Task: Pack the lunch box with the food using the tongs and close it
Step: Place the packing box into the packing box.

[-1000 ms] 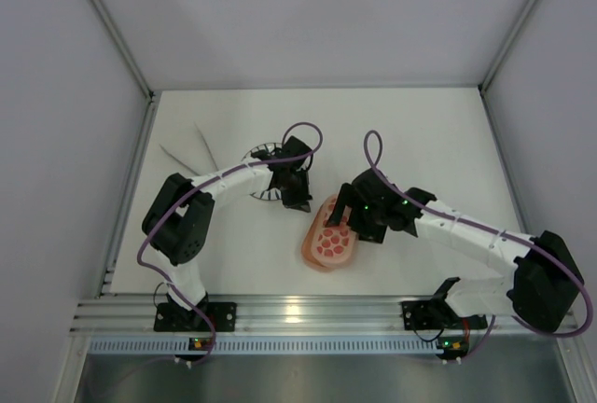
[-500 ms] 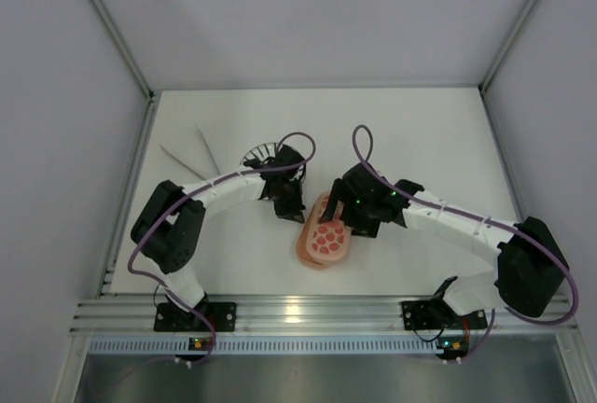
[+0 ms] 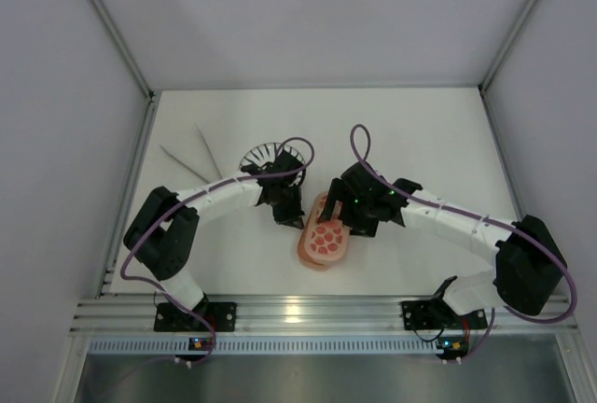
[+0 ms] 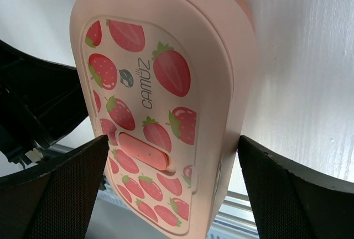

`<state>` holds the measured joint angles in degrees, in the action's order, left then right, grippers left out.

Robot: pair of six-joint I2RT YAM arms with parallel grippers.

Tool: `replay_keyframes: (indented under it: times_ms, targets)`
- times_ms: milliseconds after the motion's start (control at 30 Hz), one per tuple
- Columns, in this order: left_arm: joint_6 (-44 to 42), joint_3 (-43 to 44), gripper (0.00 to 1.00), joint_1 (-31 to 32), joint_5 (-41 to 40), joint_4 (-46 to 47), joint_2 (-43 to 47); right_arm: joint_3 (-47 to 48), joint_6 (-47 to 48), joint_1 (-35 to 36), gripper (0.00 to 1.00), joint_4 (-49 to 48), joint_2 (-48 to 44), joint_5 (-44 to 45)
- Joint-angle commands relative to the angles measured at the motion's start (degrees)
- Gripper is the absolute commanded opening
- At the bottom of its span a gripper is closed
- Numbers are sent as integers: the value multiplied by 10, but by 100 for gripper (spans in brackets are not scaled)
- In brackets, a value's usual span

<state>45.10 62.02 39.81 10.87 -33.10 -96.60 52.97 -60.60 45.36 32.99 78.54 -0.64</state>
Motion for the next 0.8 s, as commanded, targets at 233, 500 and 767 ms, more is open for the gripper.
replay_keyframes:
  times_ms: [233,500,767]
  targets:
    - [29,-14,0,18,11,23,33,34,-8,35,97,-11,-16,-9]
    - [43,-10,0,27,3,30,33,13,-10,40,98,-13,-30,-7]
    - [53,-6,0,33,-1,32,30,22,2,40,98,-14,-22,-9]
